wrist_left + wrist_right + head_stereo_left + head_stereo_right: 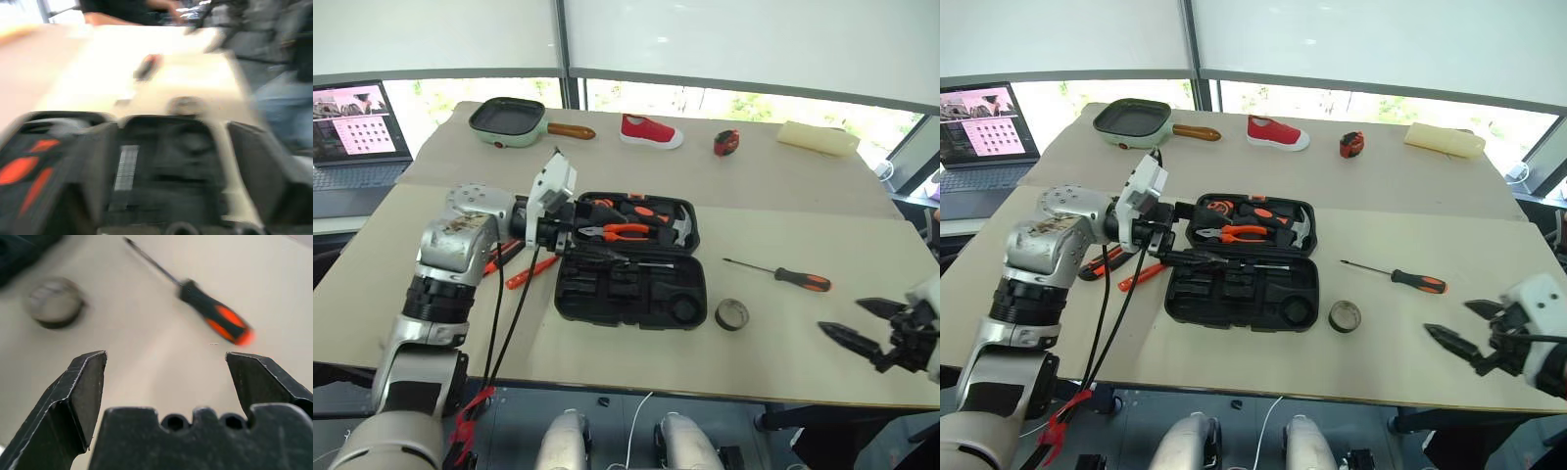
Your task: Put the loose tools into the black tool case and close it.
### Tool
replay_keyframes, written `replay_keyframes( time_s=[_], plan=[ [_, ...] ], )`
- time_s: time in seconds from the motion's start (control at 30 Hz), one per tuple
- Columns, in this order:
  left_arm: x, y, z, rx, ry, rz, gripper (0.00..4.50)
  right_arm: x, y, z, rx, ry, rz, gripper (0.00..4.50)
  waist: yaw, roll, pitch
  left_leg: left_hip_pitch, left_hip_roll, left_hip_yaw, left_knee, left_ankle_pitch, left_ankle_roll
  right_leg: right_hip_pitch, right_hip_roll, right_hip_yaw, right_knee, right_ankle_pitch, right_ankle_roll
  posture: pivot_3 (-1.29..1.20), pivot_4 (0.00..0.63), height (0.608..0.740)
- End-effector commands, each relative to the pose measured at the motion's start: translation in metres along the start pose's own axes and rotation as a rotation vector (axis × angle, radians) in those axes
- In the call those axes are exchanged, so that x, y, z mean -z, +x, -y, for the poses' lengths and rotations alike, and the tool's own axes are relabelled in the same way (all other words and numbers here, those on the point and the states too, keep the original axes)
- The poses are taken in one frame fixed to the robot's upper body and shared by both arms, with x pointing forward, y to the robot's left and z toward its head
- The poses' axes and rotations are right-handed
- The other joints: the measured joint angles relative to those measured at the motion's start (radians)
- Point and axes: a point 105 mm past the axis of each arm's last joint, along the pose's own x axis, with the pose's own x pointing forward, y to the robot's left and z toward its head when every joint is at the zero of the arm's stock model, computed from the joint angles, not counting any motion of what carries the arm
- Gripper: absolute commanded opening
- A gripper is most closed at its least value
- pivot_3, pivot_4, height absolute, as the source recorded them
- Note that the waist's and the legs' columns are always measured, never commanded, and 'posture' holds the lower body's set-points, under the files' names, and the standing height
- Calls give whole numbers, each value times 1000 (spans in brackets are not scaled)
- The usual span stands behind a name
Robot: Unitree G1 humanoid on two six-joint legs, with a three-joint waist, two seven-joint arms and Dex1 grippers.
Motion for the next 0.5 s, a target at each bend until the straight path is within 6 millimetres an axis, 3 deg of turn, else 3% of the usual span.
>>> replay_keyframes(
  time_s=[0.03, 0.2, 0.43, 0.5],
  plan=[
    [-7, 3, 22, 74, 37, -23, 4439, -11, 22, 13, 5, -140, -7, 4500, -1, 0, 0, 1, 0, 0, 0, 0, 0, 0, 0, 0, 0, 0, 0, 0, 150, 740],
    [-3, 8, 36, 100, 32, -46, 4439, -1, 67, 29, 3, -345, -153, 4500, -5, 3, 1, 2, -1, 1, -1, 0, 0, 0, 1, 3, 0, -1, 0, 0, 150, 740],
    [-7, 9, 47, 70, 38, -36, 4439, 12, 92, 39, -36, -556, -290, 4500, 3, 4, 2, -2, -2, 3, 0, 0, 0, -4, 0, 5, -1, -1, 1, 0, 150, 740],
    [-7, 8, 48, 55, 38, -35, 4439, 12, 95, 41, -38, -547, -289, 4500, 1, 4, 2, -1, -2, 3, 0, 0, 0, -3, 1, 5, -1, -1, 1, 0, 150, 740]
  ],
)
